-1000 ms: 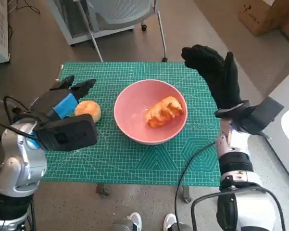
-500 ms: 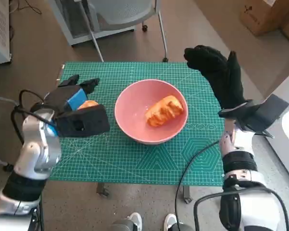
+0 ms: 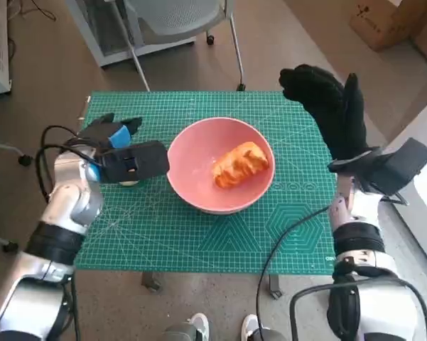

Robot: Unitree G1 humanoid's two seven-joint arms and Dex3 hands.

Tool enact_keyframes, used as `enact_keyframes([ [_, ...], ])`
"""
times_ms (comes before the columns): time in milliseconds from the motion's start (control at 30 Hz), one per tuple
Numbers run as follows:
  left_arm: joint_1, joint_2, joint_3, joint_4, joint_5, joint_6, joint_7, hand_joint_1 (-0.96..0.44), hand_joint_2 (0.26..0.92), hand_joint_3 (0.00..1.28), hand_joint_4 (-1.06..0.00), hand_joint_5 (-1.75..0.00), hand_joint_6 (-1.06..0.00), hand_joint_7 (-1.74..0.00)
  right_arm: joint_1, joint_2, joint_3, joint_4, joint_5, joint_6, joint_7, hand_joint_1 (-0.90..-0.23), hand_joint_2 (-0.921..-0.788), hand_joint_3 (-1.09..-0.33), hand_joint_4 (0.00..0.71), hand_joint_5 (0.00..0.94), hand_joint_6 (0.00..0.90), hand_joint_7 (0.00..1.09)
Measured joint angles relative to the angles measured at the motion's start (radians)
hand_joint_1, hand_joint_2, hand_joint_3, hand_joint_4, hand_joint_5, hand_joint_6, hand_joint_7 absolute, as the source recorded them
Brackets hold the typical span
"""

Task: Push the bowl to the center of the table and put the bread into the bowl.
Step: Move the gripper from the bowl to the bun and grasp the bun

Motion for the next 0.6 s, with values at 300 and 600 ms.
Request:
enact_keyframes([
  [300,-0.058,-0.057,-0.078,0.191,0.035,-0.01,0.041,0.15,0.878,0.09,0.0,0.0,-0.19,0.0,0.001,-0.003,-0.007,0.0,0.0,-0.002,-0.001,-0.673,-0.921,-0.676,0.212,0.002,0.338,0.01],
  [600,-0.126,-0.075,-0.085,0.356,0.003,-0.078,0.067,0.11,0.874,0.11,-0.01,0.0,-0.16,0.0,0.005,-0.005,-0.014,0.0,0.001,-0.002,-0.003,-0.66,-0.921,-0.661,0.215,0.002,0.342,0.01],
])
